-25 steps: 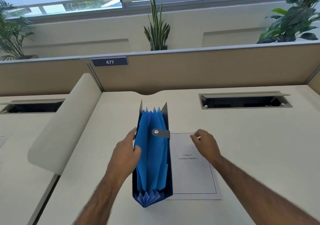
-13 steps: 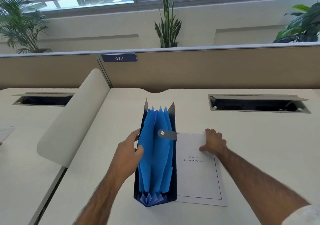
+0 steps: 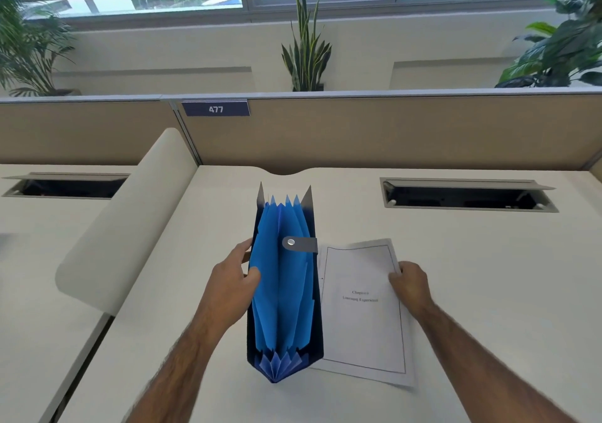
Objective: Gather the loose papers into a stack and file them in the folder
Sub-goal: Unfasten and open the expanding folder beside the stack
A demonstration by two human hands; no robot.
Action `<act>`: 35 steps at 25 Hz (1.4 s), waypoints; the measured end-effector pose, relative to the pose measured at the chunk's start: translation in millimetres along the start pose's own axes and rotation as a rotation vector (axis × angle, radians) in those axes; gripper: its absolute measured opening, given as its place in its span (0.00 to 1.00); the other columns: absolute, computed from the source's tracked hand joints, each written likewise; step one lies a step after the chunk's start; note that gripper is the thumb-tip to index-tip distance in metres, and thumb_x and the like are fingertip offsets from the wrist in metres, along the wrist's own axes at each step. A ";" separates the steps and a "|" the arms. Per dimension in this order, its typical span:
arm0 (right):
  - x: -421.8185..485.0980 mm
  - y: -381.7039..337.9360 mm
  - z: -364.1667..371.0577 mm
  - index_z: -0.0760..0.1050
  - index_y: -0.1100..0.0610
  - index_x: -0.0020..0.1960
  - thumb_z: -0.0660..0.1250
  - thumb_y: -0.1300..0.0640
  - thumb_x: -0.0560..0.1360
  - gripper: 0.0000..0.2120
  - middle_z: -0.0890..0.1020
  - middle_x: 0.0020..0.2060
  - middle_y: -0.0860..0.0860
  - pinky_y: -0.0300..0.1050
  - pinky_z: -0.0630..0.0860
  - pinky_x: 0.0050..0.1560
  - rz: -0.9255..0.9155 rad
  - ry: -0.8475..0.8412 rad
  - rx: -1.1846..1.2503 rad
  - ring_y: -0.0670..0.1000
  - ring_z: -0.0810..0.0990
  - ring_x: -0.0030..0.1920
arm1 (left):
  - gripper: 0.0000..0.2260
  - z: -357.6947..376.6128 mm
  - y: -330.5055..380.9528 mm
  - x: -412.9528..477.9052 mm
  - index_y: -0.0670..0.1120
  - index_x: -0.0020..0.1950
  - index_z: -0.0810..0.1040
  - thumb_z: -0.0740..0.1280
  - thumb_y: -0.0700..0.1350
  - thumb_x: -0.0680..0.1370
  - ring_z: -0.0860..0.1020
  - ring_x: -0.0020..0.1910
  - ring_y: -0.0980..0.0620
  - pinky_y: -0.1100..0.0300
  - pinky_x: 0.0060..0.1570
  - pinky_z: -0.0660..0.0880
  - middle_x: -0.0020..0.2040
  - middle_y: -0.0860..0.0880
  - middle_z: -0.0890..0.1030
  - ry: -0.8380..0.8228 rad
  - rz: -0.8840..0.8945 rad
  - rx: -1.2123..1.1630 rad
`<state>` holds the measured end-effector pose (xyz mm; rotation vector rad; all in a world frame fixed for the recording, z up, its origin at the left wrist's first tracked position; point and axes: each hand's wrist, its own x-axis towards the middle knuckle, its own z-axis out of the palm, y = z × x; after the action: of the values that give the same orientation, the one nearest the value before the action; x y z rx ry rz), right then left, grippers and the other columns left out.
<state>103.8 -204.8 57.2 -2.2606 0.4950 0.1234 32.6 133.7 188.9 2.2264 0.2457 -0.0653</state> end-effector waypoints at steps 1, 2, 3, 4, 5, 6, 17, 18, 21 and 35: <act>-4.4 -10.7 -12.7 0.71 0.60 0.34 0.62 0.68 0.74 0.11 0.74 0.30 0.52 0.42 0.65 0.30 -0.060 0.039 -0.007 0.55 0.75 0.35 | 0.23 -0.2 -0.4 0.2 0.54 0.77 0.67 0.61 0.42 0.82 0.82 0.43 0.64 0.77 0.32 0.74 0.67 0.55 0.78 0.001 -0.002 -0.008; -8.8 -25.5 -28.4 0.70 0.60 0.35 0.61 0.67 0.76 0.12 0.75 0.31 0.52 0.40 0.64 0.29 -0.131 0.086 -0.021 0.55 0.75 0.35 | 0.23 -0.4 -0.7 0.0 0.54 0.77 0.68 0.61 0.41 0.82 0.81 0.47 0.63 0.77 0.32 0.74 0.68 0.54 0.78 0.002 -0.002 -0.018; -14.3 -45.7 -46.8 0.71 0.61 0.36 0.61 0.66 0.78 0.12 0.75 0.32 0.53 0.39 0.64 0.29 -0.200 0.142 -0.038 0.56 0.75 0.35 | 0.23 -0.2 -1.1 -0.2 0.54 0.77 0.68 0.61 0.41 0.82 0.81 0.50 0.61 0.77 0.32 0.74 0.68 0.53 0.78 0.003 -0.003 -0.029; -19.9 -69.3 -67.4 0.71 0.63 0.37 0.60 0.65 0.79 0.11 0.76 0.32 0.55 0.40 0.65 0.29 -0.272 0.207 -0.056 0.56 0.74 0.34 | 0.23 -0.3 -1.7 -0.7 0.54 0.76 0.68 0.60 0.41 0.82 0.81 0.53 0.58 0.77 0.33 0.74 0.68 0.53 0.78 0.003 -0.006 -0.043; -26.7 -94.9 -90.1 0.71 0.65 0.38 0.60 0.64 0.79 0.11 0.76 0.32 0.57 0.42 0.66 0.29 -0.337 0.274 -0.065 0.57 0.73 0.33 | 0.22 0.1 -2.3 -0.7 0.53 0.76 0.68 0.60 0.41 0.82 0.80 0.56 0.55 0.76 0.33 0.75 0.68 0.52 0.78 0.000 -0.010 -0.056; -34.6 -120.4 -114.1 0.71 0.66 0.38 0.60 0.64 0.78 0.11 0.76 0.31 0.59 0.45 0.65 0.29 -0.407 0.347 -0.070 0.58 0.72 0.31 | 0.22 0.9 -2.7 -0.3 0.53 0.76 0.68 0.60 0.41 0.82 0.79 0.57 0.55 0.76 0.33 0.75 0.68 0.52 0.78 -0.003 -0.012 -0.066; -127.3 -284.9 -160.1 0.70 0.61 0.36 0.61 0.63 0.77 0.11 0.71 0.27 0.57 0.47 0.62 0.33 -0.746 0.441 -0.064 0.58 0.70 0.31 | 0.25 6.2 3.4 -0.5 0.52 0.78 0.66 0.60 0.39 0.81 0.82 0.50 0.56 0.63 0.31 0.82 0.65 0.53 0.77 -0.067 -0.046 -0.244; -129.5 -285.9 -145.0 0.68 0.59 0.35 0.60 0.64 0.77 0.11 0.68 0.26 0.53 0.46 0.60 0.33 -0.759 0.419 -0.116 0.58 0.68 0.30 | 0.25 6.4 4.2 -0.7 0.51 0.78 0.66 0.61 0.38 0.81 0.82 0.50 0.55 0.63 0.31 0.82 0.66 0.52 0.77 -0.068 -0.047 -0.251; -129.4 -280.8 -104.3 0.65 0.55 0.36 0.60 0.65 0.77 0.13 0.67 0.28 0.50 0.43 0.63 0.32 -0.759 0.357 -0.288 0.56 0.67 0.28 | 0.25 6.9 4.5 -1.4 0.51 0.79 0.65 0.61 0.39 0.82 0.82 0.53 0.50 0.63 0.31 0.82 0.70 0.50 0.76 -0.065 -0.047 -0.248; -107.3 -271.7 2.3 0.77 0.62 0.54 0.62 0.66 0.79 0.07 0.82 0.48 0.58 0.46 0.73 0.38 -0.504 -0.021 -0.508 0.55 0.77 0.41 | 0.26 9.7 3.3 -3.7 0.49 0.81 0.62 0.61 0.41 0.83 0.80 0.56 0.50 0.68 0.29 0.78 0.75 0.49 0.73 -0.069 -0.022 -0.198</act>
<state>111.1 -6.0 271.1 -2.8016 -0.1519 0.0135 30.0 123.5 185.9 2.0214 0.2289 -0.1237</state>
